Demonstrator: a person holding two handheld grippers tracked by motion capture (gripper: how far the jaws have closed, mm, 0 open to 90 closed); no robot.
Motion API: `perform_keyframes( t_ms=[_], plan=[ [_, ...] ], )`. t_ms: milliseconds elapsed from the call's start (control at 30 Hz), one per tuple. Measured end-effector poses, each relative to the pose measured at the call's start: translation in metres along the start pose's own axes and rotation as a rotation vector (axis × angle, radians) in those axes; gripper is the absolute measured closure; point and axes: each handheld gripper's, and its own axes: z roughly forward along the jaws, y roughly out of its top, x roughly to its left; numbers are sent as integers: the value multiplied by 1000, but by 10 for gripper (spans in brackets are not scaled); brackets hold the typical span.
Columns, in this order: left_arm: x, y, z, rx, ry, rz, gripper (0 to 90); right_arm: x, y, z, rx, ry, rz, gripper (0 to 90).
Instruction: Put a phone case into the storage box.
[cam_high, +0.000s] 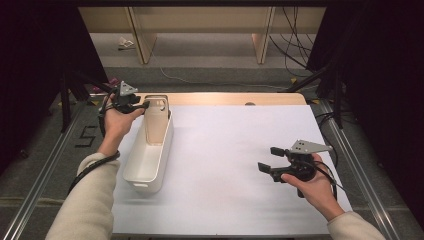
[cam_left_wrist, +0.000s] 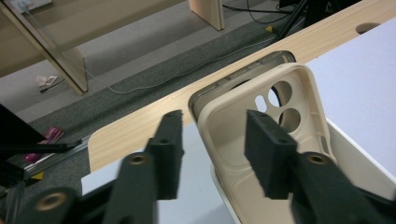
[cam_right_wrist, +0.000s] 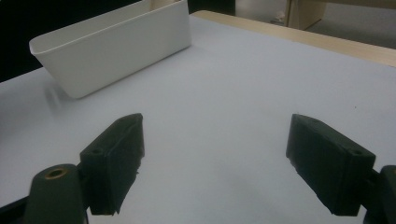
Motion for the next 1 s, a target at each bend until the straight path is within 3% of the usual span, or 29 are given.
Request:
perform_keyframes(
  t_ms=[100, 200, 300, 500, 567, 833, 933, 1000],
  plan=[
    [-2, 2, -2, 12, 8, -16, 389, 0, 0, 0, 0, 0, 0, 200],
    [-3, 4, -7, 9, -20, -27, 332, 0, 0, 0, -1, -1, 2, 200],
    [-7, 5, -16, 28, -23, -29, 241, 0, 0, 0, -1, -2, 2, 200],
    [-16, 2, -38, 24, -83, -38, 190, 0, 0, 0, 5, -2, 4, 200],
    [-24, 1, -48, 24, -93, -58, 155, 0, 0, 0, 5, -3, 5, 200],
    [-62, -16, -88, -56, -174, -75, 3, -1, 0, 0, 9, -7, 5, 201],
    [-80, -25, -98, -66, -217, -79, 0, -1, 0, 0, 9, -7, 5, 201],
    [-94, -30, -104, -75, -239, -60, 0, -1, 0, 0, 11, -7, 3, 201]
  ],
)
